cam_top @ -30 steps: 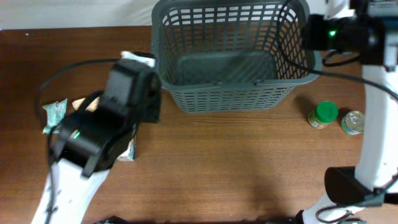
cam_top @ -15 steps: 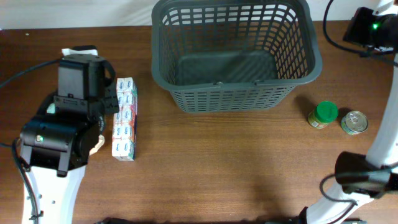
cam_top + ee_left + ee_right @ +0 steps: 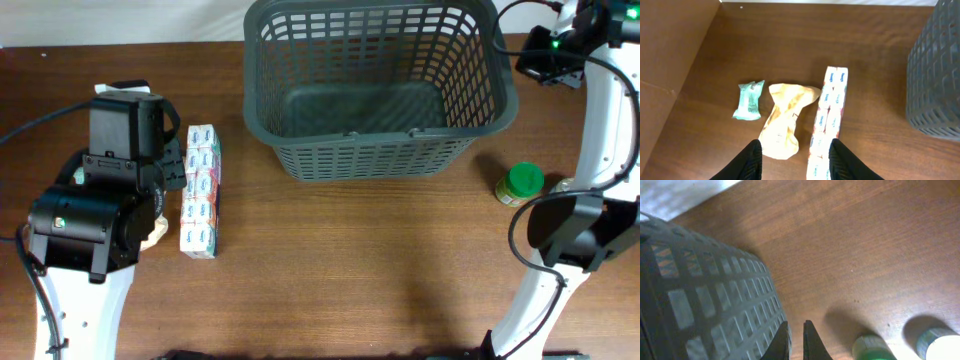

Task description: Pack container

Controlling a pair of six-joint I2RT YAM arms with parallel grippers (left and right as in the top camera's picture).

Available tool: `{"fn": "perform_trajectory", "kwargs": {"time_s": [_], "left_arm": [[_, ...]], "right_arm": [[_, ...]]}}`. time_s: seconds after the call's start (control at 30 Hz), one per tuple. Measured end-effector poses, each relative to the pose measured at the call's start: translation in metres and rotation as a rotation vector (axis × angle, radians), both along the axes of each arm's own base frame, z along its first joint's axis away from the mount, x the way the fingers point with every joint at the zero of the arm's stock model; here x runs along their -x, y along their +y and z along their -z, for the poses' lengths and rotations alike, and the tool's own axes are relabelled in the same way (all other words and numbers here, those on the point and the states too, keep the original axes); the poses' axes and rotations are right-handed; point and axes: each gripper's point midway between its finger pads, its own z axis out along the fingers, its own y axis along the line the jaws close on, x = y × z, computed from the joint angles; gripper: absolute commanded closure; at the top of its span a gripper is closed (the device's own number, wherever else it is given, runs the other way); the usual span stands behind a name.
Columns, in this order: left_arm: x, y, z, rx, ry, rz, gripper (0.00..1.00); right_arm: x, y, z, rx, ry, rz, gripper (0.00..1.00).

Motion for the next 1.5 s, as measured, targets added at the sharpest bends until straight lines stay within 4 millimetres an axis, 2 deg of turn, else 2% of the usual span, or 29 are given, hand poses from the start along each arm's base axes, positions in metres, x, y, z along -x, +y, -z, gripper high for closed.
{"fn": "perform_trajectory", "kwargs": {"time_s": [0.17,0.37,0.7,1.1,1.17,1.2,1.23,1.27,1.37,1.43,1.47,1.5], "left_arm": [[0.001,0.0,0.001,-0.001,0.006,0.0,0.61],[0.001,0.0,0.002,-0.001,0.009,0.0,0.6],[-0.008,-0.003,0.013,-0.002,0.05,0.006,0.61],[-0.01,-0.003,0.019,-0.004,0.076,0.007,0.61],[-0.009,-0.003,0.019,-0.004,0.077,0.007,0.44],[-0.009,-0.003,0.02,-0.005,0.079,0.008,0.32],[-0.009,-0.003,0.02,-0.001,0.079,0.004,0.13],[-0.008,-0.003,0.02,-0.004,0.083,0.007,0.01],[-0.008,-0.003,0.021,-0.004,0.086,0.006,0.01],[-0.007,-0.001,0.021,-0.006,0.091,0.002,0.2],[-0.005,0.001,0.022,-0.009,0.099,-0.002,0.27],[-0.004,0.003,0.023,-0.008,0.105,-0.009,0.29]], "right_arm": [[-0.009,0.002,-0.005,-0.012,-0.041,-0.01,0.96],[-0.016,0.02,-0.011,-0.078,-0.084,-0.061,0.96],[-0.018,0.039,-0.013,-0.104,-0.091,-0.116,0.96],[-0.018,0.073,-0.012,-0.106,-0.082,-0.19,0.96],[-0.018,0.075,-0.012,-0.103,-0.081,-0.193,0.96],[-0.018,0.074,-0.011,-0.097,-0.08,-0.191,0.96],[-0.018,0.073,-0.011,-0.091,-0.079,-0.188,0.96],[-0.018,0.071,-0.011,-0.085,-0.078,-0.183,0.96],[-0.017,0.063,-0.01,-0.086,-0.073,-0.159,0.96],[-0.016,0.052,-0.009,-0.095,-0.067,-0.12,0.96],[-0.014,0.043,-0.009,-0.101,-0.062,-0.092,0.89],[-0.012,0.033,-0.008,-0.107,-0.058,-0.064,0.7]]}}
